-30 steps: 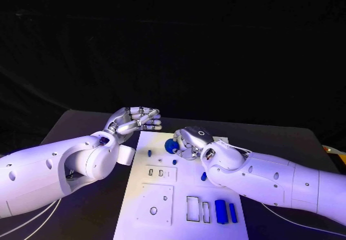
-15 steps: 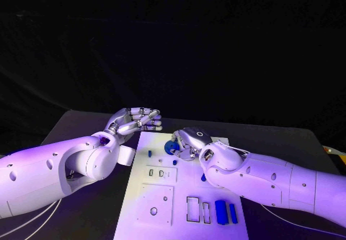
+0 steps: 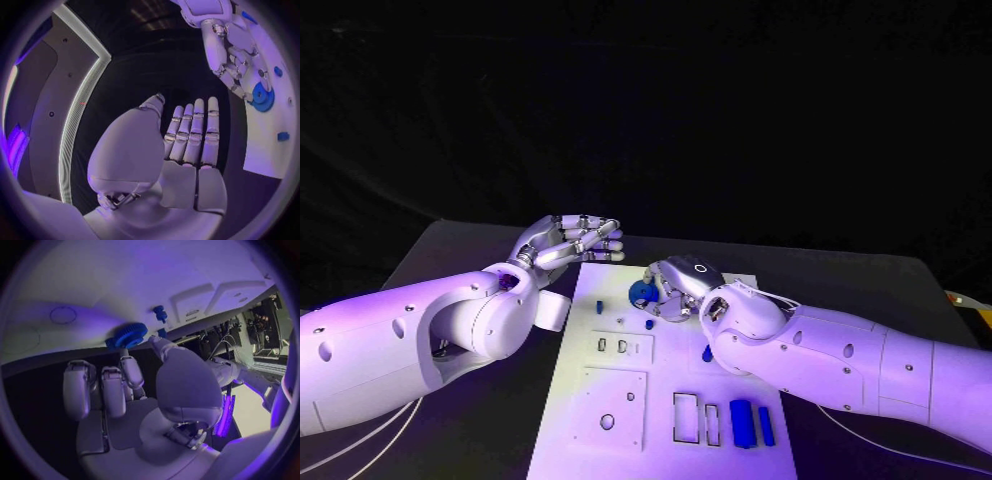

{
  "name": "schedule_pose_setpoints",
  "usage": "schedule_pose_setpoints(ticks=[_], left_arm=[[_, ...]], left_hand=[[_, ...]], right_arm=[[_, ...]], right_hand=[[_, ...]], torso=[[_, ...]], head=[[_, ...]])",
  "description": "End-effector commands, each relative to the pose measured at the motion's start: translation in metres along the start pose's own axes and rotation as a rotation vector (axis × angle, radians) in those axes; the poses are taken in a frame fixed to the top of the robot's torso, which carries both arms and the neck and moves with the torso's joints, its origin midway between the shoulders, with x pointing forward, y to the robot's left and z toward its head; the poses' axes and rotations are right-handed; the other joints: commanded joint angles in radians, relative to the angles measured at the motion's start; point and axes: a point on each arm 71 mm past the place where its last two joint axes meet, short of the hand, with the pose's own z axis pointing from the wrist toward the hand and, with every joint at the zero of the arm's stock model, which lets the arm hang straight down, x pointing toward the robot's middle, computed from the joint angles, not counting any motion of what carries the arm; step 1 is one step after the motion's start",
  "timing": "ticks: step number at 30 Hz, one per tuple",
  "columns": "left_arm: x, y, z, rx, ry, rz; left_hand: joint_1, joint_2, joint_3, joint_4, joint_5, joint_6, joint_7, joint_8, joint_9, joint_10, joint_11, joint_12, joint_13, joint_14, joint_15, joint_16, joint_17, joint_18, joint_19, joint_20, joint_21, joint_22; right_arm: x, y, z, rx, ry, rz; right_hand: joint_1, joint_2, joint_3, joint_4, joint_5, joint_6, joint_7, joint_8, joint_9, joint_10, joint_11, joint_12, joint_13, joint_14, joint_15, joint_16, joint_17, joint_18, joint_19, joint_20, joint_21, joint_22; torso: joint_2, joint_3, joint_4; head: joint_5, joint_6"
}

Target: Assemble the parts on the task board

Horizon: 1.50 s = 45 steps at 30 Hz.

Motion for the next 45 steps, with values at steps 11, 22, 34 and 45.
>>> schedule_pose_setpoints(ticks=[11,22,34,45], left_arm=[[0.001,-0.001,0.0,0.006,0.016,-0.008],[-0.001,-0.001,0.0,0.006,0.012,-0.006],[-0.004,-0.001,-0.001,0.007,0.006,-0.003],[-0.005,0.0,0.001,0.01,0.013,-0.006]], left_hand=[[-0.002,0.001,0.005,-0.002,-0.005,-0.008,0.012,-0.001,0.002,0.005,0.005,-0.006,0.0,-0.008,0.002,-0.001,0.002,0.013,0.006,0.0,0.003,-0.002],[-0.002,0.001,0.005,-0.002,-0.005,-0.008,0.012,-0.001,0.002,0.005,0.005,-0.006,0.0,-0.008,0.002,-0.001,0.002,0.013,0.006,0.0,0.003,-0.002],[0.001,0.0,0.006,-0.003,-0.005,-0.008,0.012,-0.001,0.002,0.005,0.006,-0.007,0.0,-0.01,0.002,-0.002,0.002,0.013,0.006,0.0,0.003,-0.002],[0.005,-0.002,0.006,-0.005,-0.005,-0.007,0.011,0.0,0.002,0.007,0.005,-0.007,0.0,-0.01,0.002,-0.003,0.003,0.013,0.006,0.0,0.003,-0.003]], right_arm=[[0.005,-0.01,-0.004,0.035,0.086,0.006],[-0.007,-0.018,-0.016,0.041,-0.019,0.032],[-0.058,-0.075,-0.059,0.001,-0.086,0.373],[-0.079,-0.146,-0.113,0.097,-0.052,0.453]], right_hand=[[-0.027,0.009,-0.024,0.04,0.024,0.003,0.004,-0.019,0.0,0.02,0.003,0.026,0.022,0.086,0.009,0.009,0.17,-0.015,0.01,0.006,0.009,0.098],[-0.003,0.013,-0.02,0.033,0.044,0.009,0.004,-0.024,0.0,0.02,0.002,0.027,0.023,0.085,0.008,0.008,0.167,-0.015,0.01,0.006,0.009,0.099],[0.16,-0.001,0.032,-0.077,-0.004,0.034,0.005,-0.045,-0.001,-0.005,0.001,0.0,0.001,0.075,0.007,-0.005,0.128,0.0,-0.035,0.005,-0.045,0.046],[0.209,-0.027,0.042,-0.132,-0.044,0.048,0.001,-0.056,-0.003,-0.036,-0.002,-0.033,-0.028,0.076,0.005,-0.004,0.136,0.004,-0.049,0.004,-0.063,0.033]], torso=[[-0.001,0.0002,0.0006],[0.0,0.0006,-0.0006],[-0.01,0.0058,-0.0176],[-0.016,0.0176,-0.0268]], head=[[-0.005,-0.001],[-0.004,0.003],[-0.008,0.007],[-0.014,0.004]])
